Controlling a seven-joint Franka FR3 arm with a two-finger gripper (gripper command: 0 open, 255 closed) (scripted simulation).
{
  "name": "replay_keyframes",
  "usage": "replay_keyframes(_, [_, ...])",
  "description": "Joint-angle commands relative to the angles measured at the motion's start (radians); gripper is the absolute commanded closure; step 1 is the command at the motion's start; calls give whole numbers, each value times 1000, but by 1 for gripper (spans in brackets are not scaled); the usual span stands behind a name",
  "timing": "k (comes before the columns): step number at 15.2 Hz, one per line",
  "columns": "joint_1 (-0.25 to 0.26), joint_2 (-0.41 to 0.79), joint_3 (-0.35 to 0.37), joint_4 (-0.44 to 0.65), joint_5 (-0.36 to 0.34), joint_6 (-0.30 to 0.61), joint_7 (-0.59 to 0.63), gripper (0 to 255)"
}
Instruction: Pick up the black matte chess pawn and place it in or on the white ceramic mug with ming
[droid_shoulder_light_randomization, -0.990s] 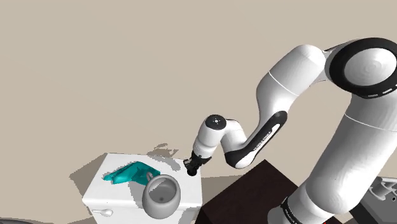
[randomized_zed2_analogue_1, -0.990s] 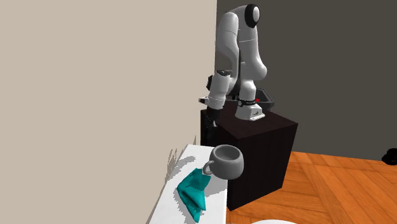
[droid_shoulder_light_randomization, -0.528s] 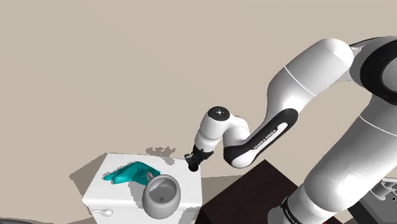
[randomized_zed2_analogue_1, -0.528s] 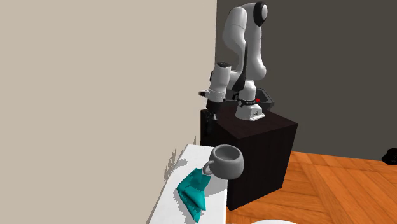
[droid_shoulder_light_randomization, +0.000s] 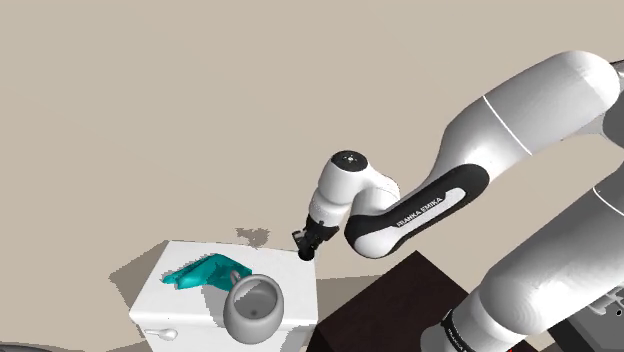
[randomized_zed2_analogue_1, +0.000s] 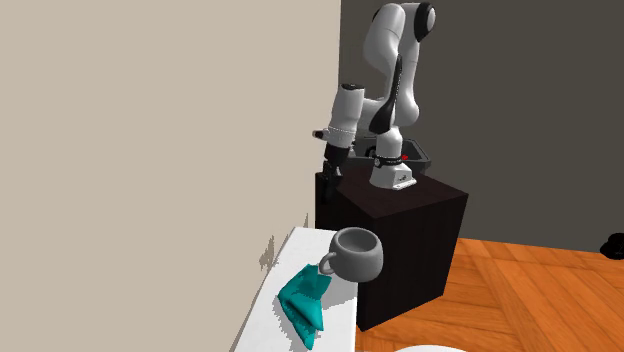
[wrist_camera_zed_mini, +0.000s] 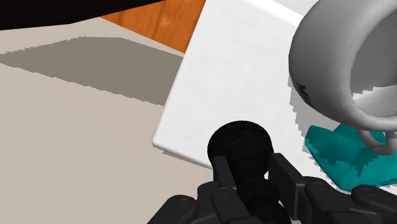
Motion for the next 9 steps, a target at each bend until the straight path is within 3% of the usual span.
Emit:
replay_keyframes(1, [17, -31, -8, 3, 54, -28, -42, 255])
replay_keyframes(4, [37, -67, -21, 7, 103, -62, -81, 255])
replay_keyframes(9, [45, 38, 83, 132, -15, -119, 130, 255])
